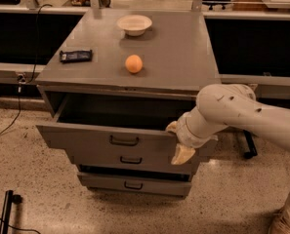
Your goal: Open top drawer
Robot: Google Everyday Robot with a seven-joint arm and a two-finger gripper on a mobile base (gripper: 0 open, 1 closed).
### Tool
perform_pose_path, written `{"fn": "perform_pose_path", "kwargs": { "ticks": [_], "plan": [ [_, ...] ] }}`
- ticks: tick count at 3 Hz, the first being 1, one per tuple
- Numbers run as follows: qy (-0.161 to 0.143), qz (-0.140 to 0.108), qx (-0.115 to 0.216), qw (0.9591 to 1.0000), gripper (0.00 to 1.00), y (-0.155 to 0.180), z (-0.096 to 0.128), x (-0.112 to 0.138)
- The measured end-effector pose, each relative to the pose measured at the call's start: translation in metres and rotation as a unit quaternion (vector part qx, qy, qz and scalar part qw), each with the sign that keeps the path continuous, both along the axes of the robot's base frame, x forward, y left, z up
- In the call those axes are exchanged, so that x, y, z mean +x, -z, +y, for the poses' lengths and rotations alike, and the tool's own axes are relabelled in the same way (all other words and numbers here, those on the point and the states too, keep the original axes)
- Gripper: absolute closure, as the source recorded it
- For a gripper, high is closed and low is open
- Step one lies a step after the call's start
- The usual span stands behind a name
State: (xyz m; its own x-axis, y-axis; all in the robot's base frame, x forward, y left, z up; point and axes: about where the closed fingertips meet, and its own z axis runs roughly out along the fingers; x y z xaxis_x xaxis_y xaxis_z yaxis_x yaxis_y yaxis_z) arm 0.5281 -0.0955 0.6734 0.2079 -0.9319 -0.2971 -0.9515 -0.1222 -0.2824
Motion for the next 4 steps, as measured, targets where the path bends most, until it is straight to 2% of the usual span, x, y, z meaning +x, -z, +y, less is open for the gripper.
{"fn": "perform_pose_path", "kwargs": {
  "ticks": [1,2,3,4],
  "plan": [
    [-0.024,0.032,0.012,0.9991,0.49,0.004,0.009,-0.028],
    [-0.060,0.054,0.025,0.9964,0.51,-0.005,0.023,-0.062],
    [-0.067,0.057,0.027,0.9957,0.39,-0.006,0.026,-0.066],
    [-0.067,0.058,0.027,0.9957,0.16,-0.006,0.027,-0.067]
  ]
}}
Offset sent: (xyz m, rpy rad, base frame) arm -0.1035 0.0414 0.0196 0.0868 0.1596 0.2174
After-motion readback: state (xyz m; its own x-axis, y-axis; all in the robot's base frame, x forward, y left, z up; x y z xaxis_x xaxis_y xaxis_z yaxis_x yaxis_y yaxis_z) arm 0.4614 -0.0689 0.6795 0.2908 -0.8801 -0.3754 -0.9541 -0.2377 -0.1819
